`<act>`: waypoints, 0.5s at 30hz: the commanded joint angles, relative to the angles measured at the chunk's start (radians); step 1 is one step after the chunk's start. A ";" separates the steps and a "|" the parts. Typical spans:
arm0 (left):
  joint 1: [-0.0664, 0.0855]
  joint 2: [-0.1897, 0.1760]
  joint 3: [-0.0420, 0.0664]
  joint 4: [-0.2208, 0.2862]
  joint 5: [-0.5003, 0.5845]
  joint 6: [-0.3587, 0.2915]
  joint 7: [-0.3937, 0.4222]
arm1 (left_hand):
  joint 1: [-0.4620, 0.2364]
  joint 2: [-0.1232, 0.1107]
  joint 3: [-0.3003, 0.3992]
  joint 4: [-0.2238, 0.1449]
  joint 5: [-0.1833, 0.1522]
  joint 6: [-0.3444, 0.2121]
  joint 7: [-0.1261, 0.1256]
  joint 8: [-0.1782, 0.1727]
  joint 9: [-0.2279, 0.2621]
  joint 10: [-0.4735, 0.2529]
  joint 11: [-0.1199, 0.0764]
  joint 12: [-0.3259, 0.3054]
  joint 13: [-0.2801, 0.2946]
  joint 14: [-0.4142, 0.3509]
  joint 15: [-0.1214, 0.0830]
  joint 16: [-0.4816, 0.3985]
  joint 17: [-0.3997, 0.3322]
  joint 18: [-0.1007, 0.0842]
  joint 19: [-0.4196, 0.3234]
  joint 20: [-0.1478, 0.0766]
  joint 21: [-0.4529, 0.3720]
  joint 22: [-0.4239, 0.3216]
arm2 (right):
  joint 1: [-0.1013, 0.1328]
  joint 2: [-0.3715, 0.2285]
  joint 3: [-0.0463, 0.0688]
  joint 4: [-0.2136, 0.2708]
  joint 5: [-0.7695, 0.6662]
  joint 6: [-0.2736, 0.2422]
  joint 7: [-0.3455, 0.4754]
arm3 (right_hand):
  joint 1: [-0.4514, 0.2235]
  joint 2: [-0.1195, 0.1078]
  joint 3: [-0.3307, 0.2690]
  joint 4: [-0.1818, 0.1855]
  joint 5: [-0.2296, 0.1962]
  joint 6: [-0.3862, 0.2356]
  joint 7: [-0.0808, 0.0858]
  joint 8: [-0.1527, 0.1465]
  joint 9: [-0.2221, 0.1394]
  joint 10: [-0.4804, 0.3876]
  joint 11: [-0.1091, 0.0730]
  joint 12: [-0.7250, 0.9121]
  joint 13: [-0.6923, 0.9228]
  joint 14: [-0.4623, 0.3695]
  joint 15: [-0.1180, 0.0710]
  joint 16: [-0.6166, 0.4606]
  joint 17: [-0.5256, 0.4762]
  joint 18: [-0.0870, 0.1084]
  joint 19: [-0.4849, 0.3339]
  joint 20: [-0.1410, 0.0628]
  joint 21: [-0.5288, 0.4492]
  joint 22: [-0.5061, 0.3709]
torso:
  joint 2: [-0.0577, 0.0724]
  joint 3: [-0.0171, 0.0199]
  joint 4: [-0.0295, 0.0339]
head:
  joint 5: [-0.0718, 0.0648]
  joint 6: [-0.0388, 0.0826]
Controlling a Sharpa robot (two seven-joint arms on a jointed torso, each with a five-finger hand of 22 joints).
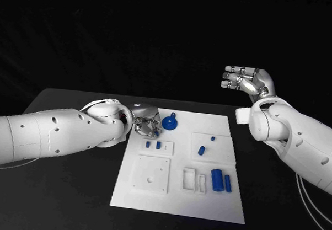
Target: Assemble the parts on the task board
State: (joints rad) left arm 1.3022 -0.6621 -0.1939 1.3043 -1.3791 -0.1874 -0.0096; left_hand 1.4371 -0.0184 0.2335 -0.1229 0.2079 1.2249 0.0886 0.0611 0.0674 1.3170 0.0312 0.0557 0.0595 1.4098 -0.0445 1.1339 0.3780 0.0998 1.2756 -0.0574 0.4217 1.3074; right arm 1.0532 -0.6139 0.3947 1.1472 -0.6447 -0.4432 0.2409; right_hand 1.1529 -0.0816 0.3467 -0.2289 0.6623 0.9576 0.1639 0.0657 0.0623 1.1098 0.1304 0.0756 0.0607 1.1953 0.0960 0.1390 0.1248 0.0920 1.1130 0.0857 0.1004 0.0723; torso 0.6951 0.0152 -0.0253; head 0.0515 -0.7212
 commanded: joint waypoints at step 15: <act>-0.012 0.002 -0.012 -0.003 -0.007 0.004 0.006 | 0.007 -0.009 -0.004 -0.018 -0.011 -0.061 0.009 0.000 -0.004 -0.012 0.007 0.004 0.000 -0.004 0.001 -0.008 -0.001 0.017 -0.009 0.001 0.006 0.020 | -0.002 -0.002 0.000 0.001 -0.007 0.017 0.006 | -0.008 0.002 -0.006 -0.001 0.007 -0.004 -0.001 -0.005 -0.002 -0.006 0.001 0.000 -0.001 -0.009 0.000 0.003 -0.001 -0.005 -0.009 -0.001 -0.003 -0.001 | 0.000 -0.0002 0.0008 | 0.002 0.001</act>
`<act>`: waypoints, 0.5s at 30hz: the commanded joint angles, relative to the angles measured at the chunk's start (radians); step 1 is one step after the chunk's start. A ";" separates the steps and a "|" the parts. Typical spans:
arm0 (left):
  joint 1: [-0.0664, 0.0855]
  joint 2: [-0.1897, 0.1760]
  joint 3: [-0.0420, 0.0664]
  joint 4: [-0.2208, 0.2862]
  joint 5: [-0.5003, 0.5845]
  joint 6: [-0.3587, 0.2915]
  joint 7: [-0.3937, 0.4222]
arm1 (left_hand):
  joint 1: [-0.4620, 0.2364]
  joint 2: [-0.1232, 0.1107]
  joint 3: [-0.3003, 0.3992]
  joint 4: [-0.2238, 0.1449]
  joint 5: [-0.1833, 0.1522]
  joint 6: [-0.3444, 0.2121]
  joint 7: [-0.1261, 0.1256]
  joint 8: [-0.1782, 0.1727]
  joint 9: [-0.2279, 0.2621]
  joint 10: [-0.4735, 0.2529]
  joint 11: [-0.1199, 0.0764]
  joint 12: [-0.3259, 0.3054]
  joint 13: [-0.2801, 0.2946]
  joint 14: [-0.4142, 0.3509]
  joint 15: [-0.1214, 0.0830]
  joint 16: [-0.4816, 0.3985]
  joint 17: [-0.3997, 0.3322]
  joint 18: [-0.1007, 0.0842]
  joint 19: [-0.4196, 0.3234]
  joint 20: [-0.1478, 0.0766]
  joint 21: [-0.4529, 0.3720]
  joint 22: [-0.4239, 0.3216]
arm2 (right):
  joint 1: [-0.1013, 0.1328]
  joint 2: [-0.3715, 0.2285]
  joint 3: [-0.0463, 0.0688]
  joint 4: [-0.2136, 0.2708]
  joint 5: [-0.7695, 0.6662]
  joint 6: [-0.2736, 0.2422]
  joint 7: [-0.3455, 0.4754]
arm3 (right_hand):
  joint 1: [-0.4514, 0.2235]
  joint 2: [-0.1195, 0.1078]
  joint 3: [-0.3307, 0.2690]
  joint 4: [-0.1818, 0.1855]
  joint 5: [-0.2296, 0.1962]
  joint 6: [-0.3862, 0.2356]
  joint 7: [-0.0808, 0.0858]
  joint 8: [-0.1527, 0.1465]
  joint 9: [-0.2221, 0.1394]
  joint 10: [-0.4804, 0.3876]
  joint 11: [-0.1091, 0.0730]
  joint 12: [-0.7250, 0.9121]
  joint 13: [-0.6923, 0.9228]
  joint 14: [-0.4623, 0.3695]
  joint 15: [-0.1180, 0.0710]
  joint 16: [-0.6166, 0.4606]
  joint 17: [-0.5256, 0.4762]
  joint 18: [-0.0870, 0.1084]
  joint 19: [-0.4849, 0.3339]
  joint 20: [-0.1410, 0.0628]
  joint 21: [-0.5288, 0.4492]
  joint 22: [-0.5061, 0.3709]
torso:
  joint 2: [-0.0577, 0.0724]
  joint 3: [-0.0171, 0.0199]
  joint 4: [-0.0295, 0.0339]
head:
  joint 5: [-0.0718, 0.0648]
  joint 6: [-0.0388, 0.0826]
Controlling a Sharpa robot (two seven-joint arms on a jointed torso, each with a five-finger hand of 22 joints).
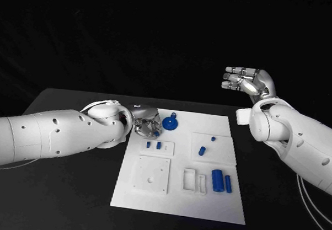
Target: Assemble the parts on the task board
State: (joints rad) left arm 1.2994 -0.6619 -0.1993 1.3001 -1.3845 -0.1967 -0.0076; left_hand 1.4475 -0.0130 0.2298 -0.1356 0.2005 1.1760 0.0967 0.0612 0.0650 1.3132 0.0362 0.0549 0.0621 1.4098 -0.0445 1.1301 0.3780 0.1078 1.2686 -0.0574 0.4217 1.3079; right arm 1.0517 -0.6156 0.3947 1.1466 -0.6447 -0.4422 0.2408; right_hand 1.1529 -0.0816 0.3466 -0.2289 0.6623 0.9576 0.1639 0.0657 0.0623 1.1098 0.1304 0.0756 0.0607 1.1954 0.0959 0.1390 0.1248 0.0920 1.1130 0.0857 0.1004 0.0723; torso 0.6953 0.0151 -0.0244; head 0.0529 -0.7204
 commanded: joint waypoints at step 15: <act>-0.009 -0.001 -0.006 -0.001 0.009 -0.019 0.010 | -0.016 -0.050 0.038 0.005 -0.005 -0.076 -0.004 0.001 -0.002 -0.035 0.008 0.004 -0.002 -0.011 0.002 -0.005 -0.001 0.006 -0.004 0.000 0.004 0.019 | -0.003 -0.002 0.000 0.001 -0.007 0.015 0.007 | -0.007 0.002 -0.007 -0.001 0.007 -0.005 -0.001 -0.005 -0.001 -0.006 0.001 0.000 -0.001 -0.010 0.000 0.003 -0.001 -0.005 -0.010 -0.001 -0.003 -0.001 | 0.000 0.0001 -0.0003 | 0.001 0.001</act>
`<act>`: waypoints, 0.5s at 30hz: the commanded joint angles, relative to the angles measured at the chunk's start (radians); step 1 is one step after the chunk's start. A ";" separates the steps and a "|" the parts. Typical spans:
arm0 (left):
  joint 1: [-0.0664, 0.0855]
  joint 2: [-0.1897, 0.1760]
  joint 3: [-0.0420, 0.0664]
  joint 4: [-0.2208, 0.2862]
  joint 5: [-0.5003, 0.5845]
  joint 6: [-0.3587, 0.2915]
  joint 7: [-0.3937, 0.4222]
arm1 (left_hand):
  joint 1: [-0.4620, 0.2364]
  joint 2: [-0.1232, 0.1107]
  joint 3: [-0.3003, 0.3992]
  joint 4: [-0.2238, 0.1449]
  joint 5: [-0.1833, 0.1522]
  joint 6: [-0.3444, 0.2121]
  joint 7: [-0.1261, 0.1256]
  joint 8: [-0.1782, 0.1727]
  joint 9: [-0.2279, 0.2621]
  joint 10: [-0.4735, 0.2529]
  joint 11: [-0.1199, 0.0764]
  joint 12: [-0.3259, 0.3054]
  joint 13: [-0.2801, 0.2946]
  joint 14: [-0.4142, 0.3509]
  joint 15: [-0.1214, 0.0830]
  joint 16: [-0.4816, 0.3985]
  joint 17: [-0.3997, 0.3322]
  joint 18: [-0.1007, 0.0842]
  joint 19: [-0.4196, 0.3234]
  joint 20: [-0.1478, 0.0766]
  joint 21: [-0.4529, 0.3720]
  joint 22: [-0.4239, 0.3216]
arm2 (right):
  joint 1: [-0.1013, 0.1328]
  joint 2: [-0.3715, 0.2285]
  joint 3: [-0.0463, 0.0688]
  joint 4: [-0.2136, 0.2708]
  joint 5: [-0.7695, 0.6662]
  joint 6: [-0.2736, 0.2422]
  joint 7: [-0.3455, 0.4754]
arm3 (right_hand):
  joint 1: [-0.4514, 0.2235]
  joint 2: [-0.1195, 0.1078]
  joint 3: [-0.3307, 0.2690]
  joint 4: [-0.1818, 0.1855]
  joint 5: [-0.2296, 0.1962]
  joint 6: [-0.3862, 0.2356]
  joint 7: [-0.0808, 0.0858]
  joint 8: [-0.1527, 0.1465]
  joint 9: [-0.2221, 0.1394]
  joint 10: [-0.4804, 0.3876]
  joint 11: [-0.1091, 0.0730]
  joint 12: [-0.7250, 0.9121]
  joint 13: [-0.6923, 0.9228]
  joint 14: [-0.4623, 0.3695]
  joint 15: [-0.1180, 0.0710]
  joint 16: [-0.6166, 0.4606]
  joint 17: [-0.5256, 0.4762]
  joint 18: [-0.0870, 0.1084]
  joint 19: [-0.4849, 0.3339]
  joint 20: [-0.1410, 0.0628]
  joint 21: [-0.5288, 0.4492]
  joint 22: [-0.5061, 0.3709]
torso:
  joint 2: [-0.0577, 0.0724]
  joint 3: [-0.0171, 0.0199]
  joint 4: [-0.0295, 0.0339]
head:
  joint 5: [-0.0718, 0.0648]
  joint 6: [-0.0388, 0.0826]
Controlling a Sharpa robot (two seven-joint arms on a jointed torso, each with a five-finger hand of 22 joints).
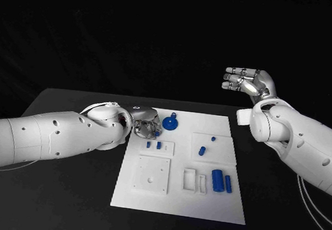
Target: Assemble the parts on the task board
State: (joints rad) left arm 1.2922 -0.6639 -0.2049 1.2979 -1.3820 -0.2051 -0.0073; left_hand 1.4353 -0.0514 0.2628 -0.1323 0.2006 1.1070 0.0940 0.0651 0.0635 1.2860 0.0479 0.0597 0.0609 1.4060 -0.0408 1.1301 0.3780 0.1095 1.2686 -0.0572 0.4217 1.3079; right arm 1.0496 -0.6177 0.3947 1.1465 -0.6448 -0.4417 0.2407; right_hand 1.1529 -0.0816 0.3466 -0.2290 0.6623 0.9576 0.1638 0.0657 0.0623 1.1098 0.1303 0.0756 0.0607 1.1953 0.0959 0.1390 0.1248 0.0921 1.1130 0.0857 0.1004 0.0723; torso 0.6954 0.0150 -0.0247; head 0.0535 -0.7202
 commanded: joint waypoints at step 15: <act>-0.002 -0.006 0.000 -0.003 0.007 -0.021 0.007 | 0.003 -0.019 0.014 0.003 -0.005 -0.011 -0.001 -0.003 -0.001 -0.003 -0.004 0.000 -0.001 -0.007 -0.002 -0.005 0.000 0.005 -0.003 -0.002 0.004 0.019 | -0.002 -0.001 0.000 0.000 -0.007 0.015 0.007 | -0.007 0.002 -0.007 -0.001 0.007 -0.005 -0.001 -0.005 -0.002 -0.006 0.001 0.000 -0.001 -0.010 0.000 0.003 -0.001 -0.006 -0.010 -0.001 -0.003 -0.001 | 0.000 -0.0002 0.0003 | 0.000 0.000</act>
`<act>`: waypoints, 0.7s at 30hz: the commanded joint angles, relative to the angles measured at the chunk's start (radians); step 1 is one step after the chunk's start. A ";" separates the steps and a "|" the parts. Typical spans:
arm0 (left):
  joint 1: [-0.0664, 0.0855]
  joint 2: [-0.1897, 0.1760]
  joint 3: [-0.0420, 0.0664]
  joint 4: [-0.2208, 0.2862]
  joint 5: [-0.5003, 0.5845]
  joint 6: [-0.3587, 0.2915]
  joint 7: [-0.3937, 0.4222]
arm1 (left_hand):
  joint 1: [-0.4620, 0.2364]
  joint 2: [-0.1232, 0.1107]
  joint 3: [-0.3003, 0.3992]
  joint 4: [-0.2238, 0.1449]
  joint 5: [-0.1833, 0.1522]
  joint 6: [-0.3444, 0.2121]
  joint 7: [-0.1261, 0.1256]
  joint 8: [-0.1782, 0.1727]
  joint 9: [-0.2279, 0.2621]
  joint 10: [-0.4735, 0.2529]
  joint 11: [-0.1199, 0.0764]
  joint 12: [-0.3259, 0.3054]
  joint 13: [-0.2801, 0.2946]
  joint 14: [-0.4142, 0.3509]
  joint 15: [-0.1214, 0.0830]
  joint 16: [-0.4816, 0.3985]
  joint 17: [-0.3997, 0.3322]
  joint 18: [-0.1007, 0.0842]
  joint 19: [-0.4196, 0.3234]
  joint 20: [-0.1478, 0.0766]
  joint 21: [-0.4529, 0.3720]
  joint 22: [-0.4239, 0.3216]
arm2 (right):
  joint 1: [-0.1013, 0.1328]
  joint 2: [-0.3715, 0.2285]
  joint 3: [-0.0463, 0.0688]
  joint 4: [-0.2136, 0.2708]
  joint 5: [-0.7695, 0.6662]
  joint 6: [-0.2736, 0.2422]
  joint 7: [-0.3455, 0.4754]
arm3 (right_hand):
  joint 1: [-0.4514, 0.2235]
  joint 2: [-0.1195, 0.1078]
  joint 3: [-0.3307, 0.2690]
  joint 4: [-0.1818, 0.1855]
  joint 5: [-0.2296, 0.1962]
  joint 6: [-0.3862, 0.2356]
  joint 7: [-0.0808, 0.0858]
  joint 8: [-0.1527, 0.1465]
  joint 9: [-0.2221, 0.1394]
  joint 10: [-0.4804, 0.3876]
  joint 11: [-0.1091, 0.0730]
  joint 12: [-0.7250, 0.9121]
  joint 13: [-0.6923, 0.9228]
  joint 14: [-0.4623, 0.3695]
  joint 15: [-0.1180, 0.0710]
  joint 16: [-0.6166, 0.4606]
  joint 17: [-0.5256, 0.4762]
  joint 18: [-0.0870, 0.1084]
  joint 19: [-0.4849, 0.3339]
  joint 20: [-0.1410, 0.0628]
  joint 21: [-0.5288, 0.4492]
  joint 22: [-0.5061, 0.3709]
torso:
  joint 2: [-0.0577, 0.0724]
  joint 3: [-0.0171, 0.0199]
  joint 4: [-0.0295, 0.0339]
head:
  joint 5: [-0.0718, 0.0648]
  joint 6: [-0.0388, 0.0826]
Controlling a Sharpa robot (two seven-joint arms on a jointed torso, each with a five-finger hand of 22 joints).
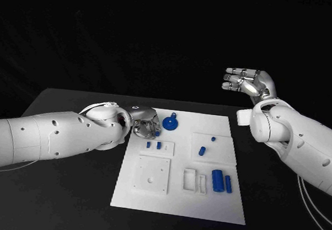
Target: Assemble the parts on the task board
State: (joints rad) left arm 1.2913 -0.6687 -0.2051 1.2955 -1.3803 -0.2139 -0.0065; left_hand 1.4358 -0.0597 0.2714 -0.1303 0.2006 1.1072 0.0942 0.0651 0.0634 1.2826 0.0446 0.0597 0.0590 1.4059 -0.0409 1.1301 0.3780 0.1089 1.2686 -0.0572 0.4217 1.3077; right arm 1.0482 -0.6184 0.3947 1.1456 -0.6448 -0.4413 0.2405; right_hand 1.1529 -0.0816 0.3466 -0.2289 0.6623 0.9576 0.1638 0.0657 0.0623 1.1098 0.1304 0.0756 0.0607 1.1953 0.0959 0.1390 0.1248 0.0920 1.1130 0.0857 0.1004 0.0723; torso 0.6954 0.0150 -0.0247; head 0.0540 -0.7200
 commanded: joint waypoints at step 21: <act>-0.001 -0.016 0.019 -0.034 0.021 -0.062 0.015 | 0.029 -0.028 0.006 -0.004 -0.007 -0.158 -0.017 -0.005 -0.003 0.011 -0.002 0.000 0.001 -0.007 -0.007 -0.014 -0.002 0.001 -0.003 -0.008 0.007 0.020 | -0.006 -0.009 0.000 0.000 -0.026 0.041 -0.006 | 0.004 0.005 -0.001 -0.013 0.003 0.013 -0.002 -0.004 0.000 -0.001 0.000 0.001 -0.001 -0.003 -0.003 0.006 0.000 -0.002 -0.002 -0.004 0.001 0.001 | 0.000 -0.0001 -0.0002 | 0.000 0.001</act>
State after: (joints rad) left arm 1.2903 -0.6842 -0.1899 1.2646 -1.3778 -0.2392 -0.0074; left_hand 1.4538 -0.0882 0.2752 -0.1341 0.1944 0.9444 0.0737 0.0650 0.0608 1.2864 0.0409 0.0597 0.0591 1.4022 -0.0447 1.1209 0.3770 0.1078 1.2653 -0.0605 0.4242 1.3075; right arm 1.0434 -0.6246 0.3947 1.1439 -0.6474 -0.4364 0.2386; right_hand 1.1529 -0.0816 0.3466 -0.2353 0.6623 0.9628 0.1618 0.0657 0.0623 1.1098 0.1303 0.0756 0.0607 1.1890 0.0954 0.1390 0.1241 0.0919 1.1094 0.0821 0.1004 0.0723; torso 0.6954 0.0147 -0.0248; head 0.0540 -0.7193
